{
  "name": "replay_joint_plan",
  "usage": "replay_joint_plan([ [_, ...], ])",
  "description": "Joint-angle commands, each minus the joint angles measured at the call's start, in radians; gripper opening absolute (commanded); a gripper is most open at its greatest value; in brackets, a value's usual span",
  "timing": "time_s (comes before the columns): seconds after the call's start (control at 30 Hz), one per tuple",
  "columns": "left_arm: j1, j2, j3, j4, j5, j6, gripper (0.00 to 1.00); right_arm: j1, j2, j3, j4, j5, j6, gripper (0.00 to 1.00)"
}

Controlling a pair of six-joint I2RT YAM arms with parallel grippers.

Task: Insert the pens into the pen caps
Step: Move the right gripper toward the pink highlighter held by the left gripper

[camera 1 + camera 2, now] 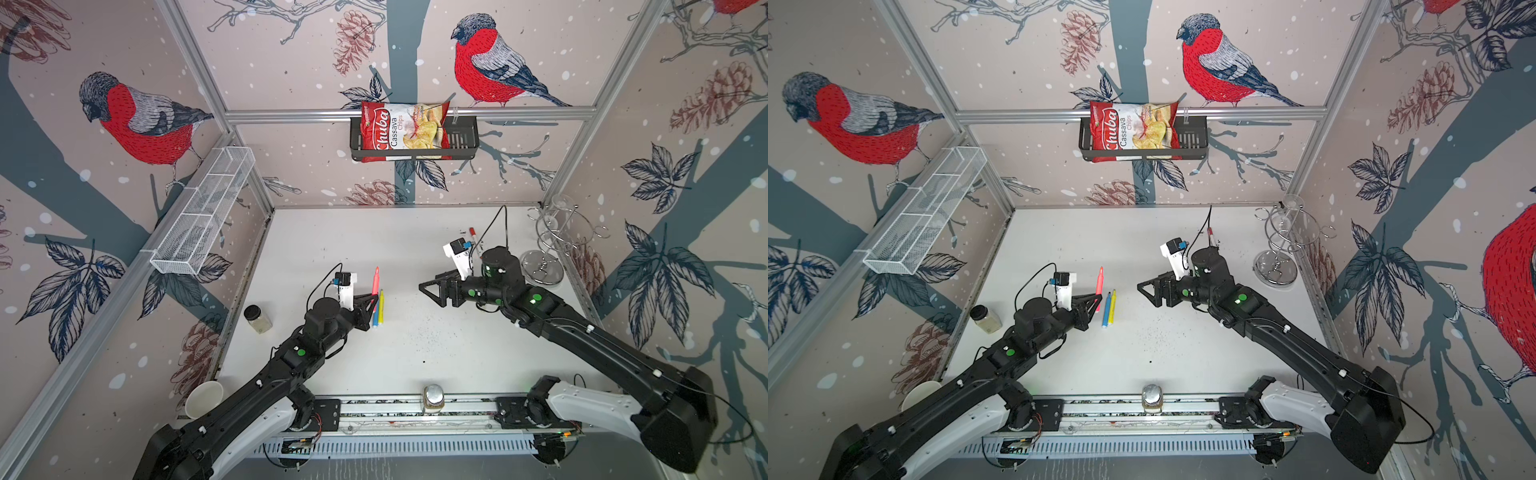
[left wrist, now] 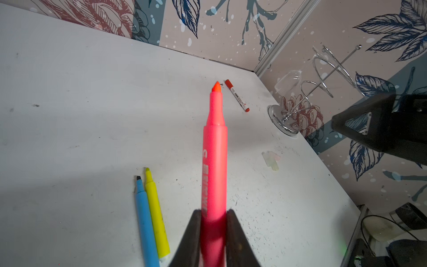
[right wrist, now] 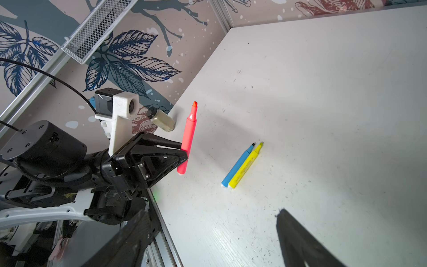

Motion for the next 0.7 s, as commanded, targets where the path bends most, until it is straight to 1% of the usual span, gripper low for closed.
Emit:
replay_joint_plan([
  [0.0,0.000,0.003,-0.005,0.094,0.051,-0.018,0.20,0.019,0.018,0.011,0.059,-0.011,0.014,0.86],
  [0.37,-0.023,-0.016,-0.020,0.144,0.073,-0.037,0.20,0.081,0.091,0.026,0.126,-0.019,0.037,0.79],
  [0.53,-0.043,-0.023,-0.022,0.163,0.069,-0.047,0.20,0.112,0.151,0.067,0.117,-0.028,0.036,0.77],
  [0.67,-0.058,-0.031,-0.023,0.164,0.064,-0.049,0.20,0.129,0.195,0.095,0.117,-0.039,0.036,0.73],
])
